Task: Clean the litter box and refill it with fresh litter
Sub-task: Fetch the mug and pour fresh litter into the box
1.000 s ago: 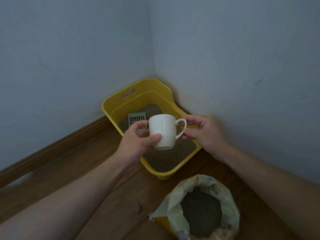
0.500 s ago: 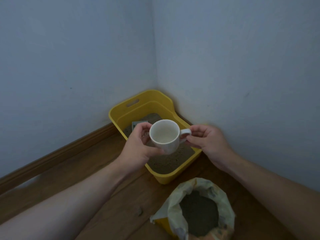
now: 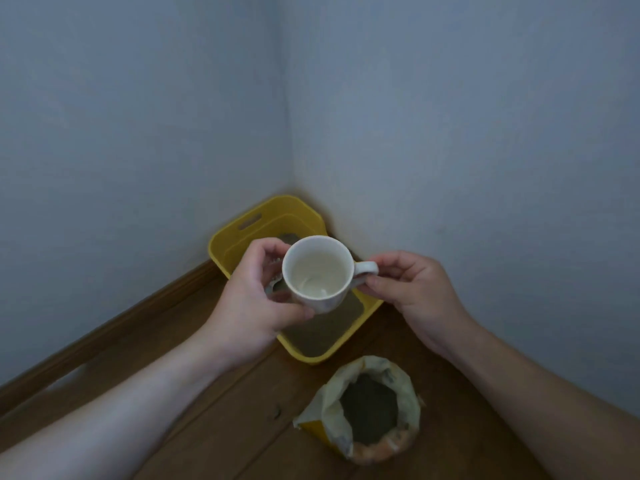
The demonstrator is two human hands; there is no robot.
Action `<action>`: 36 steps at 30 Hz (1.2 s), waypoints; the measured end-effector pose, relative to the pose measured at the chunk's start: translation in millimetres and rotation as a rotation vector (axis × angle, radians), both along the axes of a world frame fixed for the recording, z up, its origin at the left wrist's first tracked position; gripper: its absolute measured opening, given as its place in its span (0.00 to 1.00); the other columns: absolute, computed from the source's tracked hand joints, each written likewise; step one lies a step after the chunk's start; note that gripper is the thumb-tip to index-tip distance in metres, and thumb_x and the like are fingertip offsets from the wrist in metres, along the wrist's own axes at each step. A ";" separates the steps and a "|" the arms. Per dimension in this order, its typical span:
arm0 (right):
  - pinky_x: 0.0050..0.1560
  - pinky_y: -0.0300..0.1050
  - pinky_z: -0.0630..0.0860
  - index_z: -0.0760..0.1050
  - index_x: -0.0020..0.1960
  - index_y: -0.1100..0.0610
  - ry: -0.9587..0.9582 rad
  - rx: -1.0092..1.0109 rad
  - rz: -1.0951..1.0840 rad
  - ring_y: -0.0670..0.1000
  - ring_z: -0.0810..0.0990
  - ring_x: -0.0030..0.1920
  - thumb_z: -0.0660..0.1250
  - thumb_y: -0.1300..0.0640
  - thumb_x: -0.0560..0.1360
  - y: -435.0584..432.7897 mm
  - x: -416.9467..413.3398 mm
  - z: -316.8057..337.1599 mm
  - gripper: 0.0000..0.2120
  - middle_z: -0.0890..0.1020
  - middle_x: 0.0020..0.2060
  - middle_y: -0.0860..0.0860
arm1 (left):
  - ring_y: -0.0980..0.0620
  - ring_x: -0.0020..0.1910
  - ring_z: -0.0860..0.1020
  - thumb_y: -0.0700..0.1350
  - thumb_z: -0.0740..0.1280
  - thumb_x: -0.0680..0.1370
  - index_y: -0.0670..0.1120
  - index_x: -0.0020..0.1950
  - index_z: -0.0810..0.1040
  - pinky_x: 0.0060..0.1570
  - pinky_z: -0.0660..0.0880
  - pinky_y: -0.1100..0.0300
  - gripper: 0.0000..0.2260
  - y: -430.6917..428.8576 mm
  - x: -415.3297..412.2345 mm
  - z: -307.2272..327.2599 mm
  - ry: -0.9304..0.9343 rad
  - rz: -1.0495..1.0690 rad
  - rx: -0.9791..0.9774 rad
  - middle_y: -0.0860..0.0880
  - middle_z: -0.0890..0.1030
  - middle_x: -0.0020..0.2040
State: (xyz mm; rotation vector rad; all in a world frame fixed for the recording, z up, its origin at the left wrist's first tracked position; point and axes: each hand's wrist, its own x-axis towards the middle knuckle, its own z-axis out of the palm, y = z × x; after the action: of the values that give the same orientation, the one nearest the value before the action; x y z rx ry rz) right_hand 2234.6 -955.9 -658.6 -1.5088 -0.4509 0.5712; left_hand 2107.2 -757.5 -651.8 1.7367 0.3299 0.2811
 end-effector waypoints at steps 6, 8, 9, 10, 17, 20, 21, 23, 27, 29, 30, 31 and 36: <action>0.55 0.52 0.81 0.86 0.44 0.52 0.129 0.104 -0.095 0.58 0.84 0.48 0.84 0.49 0.58 -6.1 -31.6 157.9 0.17 0.87 0.43 0.58 | 0.57 0.59 0.78 0.33 0.76 0.60 0.54 0.56 0.71 0.50 0.79 0.56 0.30 -13.8 -22.0 167.6 -0.008 0.002 -0.052 0.57 0.78 0.54; 0.57 0.55 0.79 0.86 0.44 0.52 0.161 0.117 -0.106 0.58 0.83 0.47 0.85 0.44 0.52 -10.9 -42.0 215.6 0.24 0.86 0.43 0.58 | 0.58 0.58 0.77 0.33 0.75 0.61 0.51 0.57 0.70 0.50 0.79 0.56 0.29 -18.4 -29.4 226.3 -0.013 -0.007 -0.069 0.56 0.78 0.54; 0.59 0.58 0.78 0.86 0.45 0.53 0.166 0.124 -0.113 0.59 0.83 0.48 0.85 0.47 0.53 -14.0 -47.6 244.1 0.23 0.86 0.44 0.59 | 0.58 0.57 0.78 0.32 0.75 0.61 0.49 0.58 0.70 0.49 0.79 0.57 0.30 -20.5 -33.1 254.0 -0.016 -0.016 -0.084 0.56 0.78 0.54; 0.61 0.62 0.77 0.86 0.45 0.55 0.166 0.128 -0.122 0.61 0.83 0.49 0.84 0.51 0.56 -17.6 -53.5 273.3 0.20 0.86 0.45 0.60 | 0.59 0.56 0.78 0.31 0.74 0.61 0.47 0.58 0.70 0.48 0.79 0.58 0.30 -23.3 -37.2 281.6 -0.016 -0.025 -0.103 0.58 0.79 0.53; 0.59 0.62 0.79 0.83 0.48 0.62 0.165 0.118 -0.324 0.66 0.83 0.53 0.72 0.72 0.72 -47.5 -111.8 452.3 0.09 0.85 0.48 0.64 | 0.55 0.58 0.78 0.30 0.74 0.61 0.47 0.57 0.69 0.48 0.78 0.61 0.29 -43.5 -65.6 455.6 -0.020 -0.149 -0.106 0.60 0.80 0.52; 0.53 0.53 0.82 0.83 0.48 0.63 0.119 0.118 -0.441 0.59 0.85 0.48 0.72 0.71 0.72 -80.3 -139.8 510.0 0.07 0.86 0.47 0.62 | 0.53 0.60 0.78 0.34 0.76 0.62 0.51 0.57 0.70 0.51 0.79 0.57 0.28 -70.8 -74.6 519.4 -0.030 -0.263 -0.039 0.60 0.80 0.54; 0.50 0.50 0.81 0.83 0.48 0.63 0.109 0.124 -0.479 0.58 0.85 0.47 0.73 0.69 0.71 -93.6 -150.9 525.5 0.07 0.86 0.47 0.61 | 0.52 0.60 0.78 0.35 0.76 0.63 0.53 0.56 0.70 0.52 0.79 0.55 0.28 -82.8 -77.4 537.0 -0.034 -0.306 -0.023 0.58 0.80 0.54; 0.46 0.45 0.81 0.83 0.48 0.64 0.104 0.159 -0.574 0.55 0.85 0.45 0.75 0.66 0.68 -124.6 -175.0 557.5 0.09 0.86 0.45 0.61 | 0.49 0.62 0.78 0.35 0.76 0.63 0.53 0.57 0.71 0.55 0.78 0.52 0.28 -111.0 -80.7 566.9 -0.043 -0.394 -0.006 0.54 0.80 0.55; 0.55 0.56 0.80 0.83 0.49 0.65 0.084 0.189 -0.792 0.59 0.85 0.49 0.75 0.61 0.67 -198.9 -232.1 604.7 0.12 0.86 0.47 0.61 | 0.47 0.61 0.79 0.33 0.76 0.62 0.50 0.58 0.72 0.54 0.78 0.48 0.28 -183.0 -90.2 609.7 -0.038 -0.599 -0.044 0.50 0.82 0.56; 0.62 0.65 0.76 0.83 0.51 0.65 0.064 0.181 -0.880 0.64 0.83 0.54 0.74 0.62 0.69 -228.4 -253.4 616.4 0.12 0.86 0.49 0.62 | 0.47 0.57 0.81 0.31 0.75 0.61 0.48 0.57 0.72 0.49 0.80 0.49 0.28 -213.3 -94.3 620.6 -0.020 -0.674 -0.100 0.49 0.82 0.55; 0.64 0.67 0.74 0.83 0.52 0.65 0.048 0.178 -0.937 0.66 0.82 0.55 0.74 0.63 0.70 -250.6 -267.8 621.7 0.11 0.85 0.49 0.63 | 0.48 0.53 0.83 0.30 0.74 0.61 0.47 0.57 0.72 0.46 0.81 0.51 0.28 -236.9 -96.7 627.0 -0.012 -0.731 -0.140 0.49 0.83 0.54; 0.64 0.68 0.73 0.82 0.52 0.65 0.034 0.176 -0.985 0.67 0.81 0.56 0.74 0.64 0.71 -273.0 -282.1 624.0 0.10 0.85 0.50 0.63 | 0.49 0.50 0.84 0.29 0.74 0.61 0.46 0.57 0.71 0.44 0.81 0.51 0.28 -260.6 -99.7 630.9 -0.004 -0.787 -0.168 0.49 0.83 0.53; 0.64 0.67 0.74 0.83 0.52 0.61 0.000 0.209 -1.195 0.64 0.82 0.57 0.76 0.57 0.70 -382.1 -357.7 630.4 0.13 0.85 0.51 0.62 | 0.52 0.47 0.85 0.21 0.74 0.62 0.39 0.60 0.69 0.43 0.82 0.51 0.31 -389.3 -128.0 641.4 0.032 -1.042 -0.211 0.49 0.84 0.52</action>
State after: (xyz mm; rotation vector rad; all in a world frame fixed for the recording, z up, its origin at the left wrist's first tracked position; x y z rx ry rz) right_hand 1876.8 -1338.0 -28.2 -1.2997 0.4067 -0.4081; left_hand 1979.2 -1146.8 -10.4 1.4912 -0.5181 -0.5205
